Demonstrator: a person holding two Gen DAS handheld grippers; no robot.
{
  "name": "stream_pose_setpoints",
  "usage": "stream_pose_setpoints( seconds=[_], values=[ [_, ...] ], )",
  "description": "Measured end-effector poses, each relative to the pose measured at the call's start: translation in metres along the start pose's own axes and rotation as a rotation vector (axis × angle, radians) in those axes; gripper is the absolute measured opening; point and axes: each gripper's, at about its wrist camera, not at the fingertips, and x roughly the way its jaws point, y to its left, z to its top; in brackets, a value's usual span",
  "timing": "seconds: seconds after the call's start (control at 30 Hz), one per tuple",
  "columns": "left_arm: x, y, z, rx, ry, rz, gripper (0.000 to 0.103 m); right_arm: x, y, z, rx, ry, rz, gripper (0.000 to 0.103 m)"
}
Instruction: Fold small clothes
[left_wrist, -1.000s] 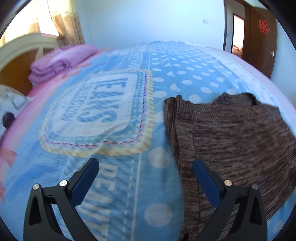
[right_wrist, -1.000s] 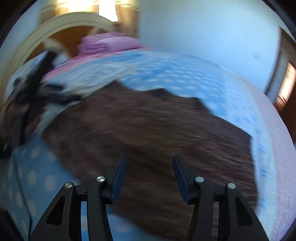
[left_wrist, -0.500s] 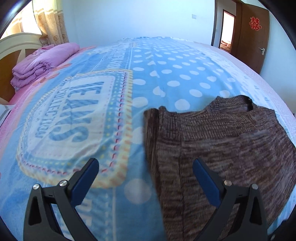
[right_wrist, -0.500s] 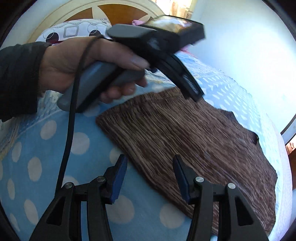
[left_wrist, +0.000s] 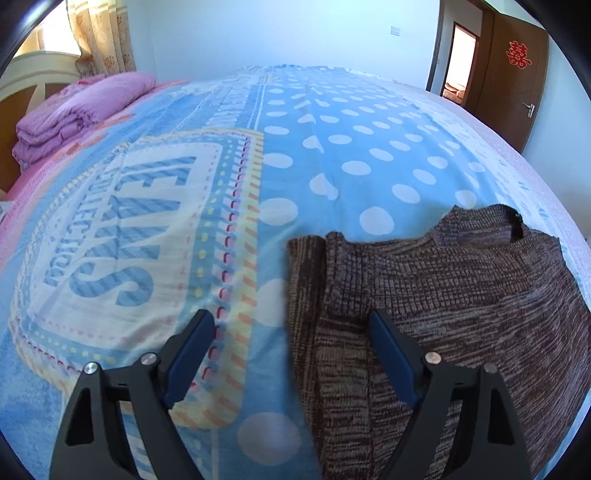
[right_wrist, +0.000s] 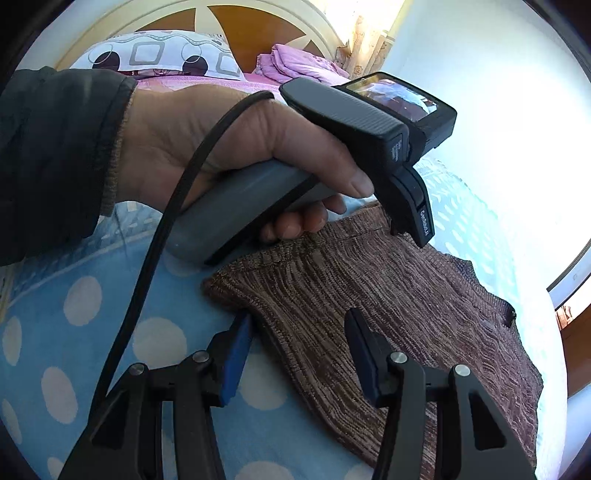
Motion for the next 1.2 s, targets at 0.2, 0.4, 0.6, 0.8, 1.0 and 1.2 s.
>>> stream_pose_setpoints(
  seconds=[0.2, 0.4, 0.6, 0.8, 1.0, 1.2],
  values=[
    [0.001, -0.003, -0.001, 0.012, -0.008, -0.001, 0.085, 0.001, 0.000, -0.001, 0.012, 0.002, 0.019, 0.026],
    [-0.002, -0.015, 0.000, 0.072, -0.020, -0.049, 0.045, 0.002, 0.002, 0.001, 0.012, 0.008, 0.023, 0.010],
    [-0.005, -0.022, 0.003, 0.086, -0.001, -0.086, 0.011, -0.003, -0.011, 0.001, 0.073, -0.010, 0.049, 0.008],
    [-0.010, -0.012, 0.009, 0.003, 0.045, -0.131, 0.009, -0.018, -0.033, -0.005, 0.144, -0.048, 0.065, 0.008],
    [-0.018, -0.019, 0.013, -0.010, 0.048, -0.121, 0.008, -0.028, -0.046, -0.015, 0.199, -0.066, 0.066, 0.007],
    [-0.036, -0.029, 0.023, -0.041, 0.035, -0.146, 0.008, -0.038, -0.084, -0.026, 0.307, -0.092, 0.083, 0.007]
  ],
)
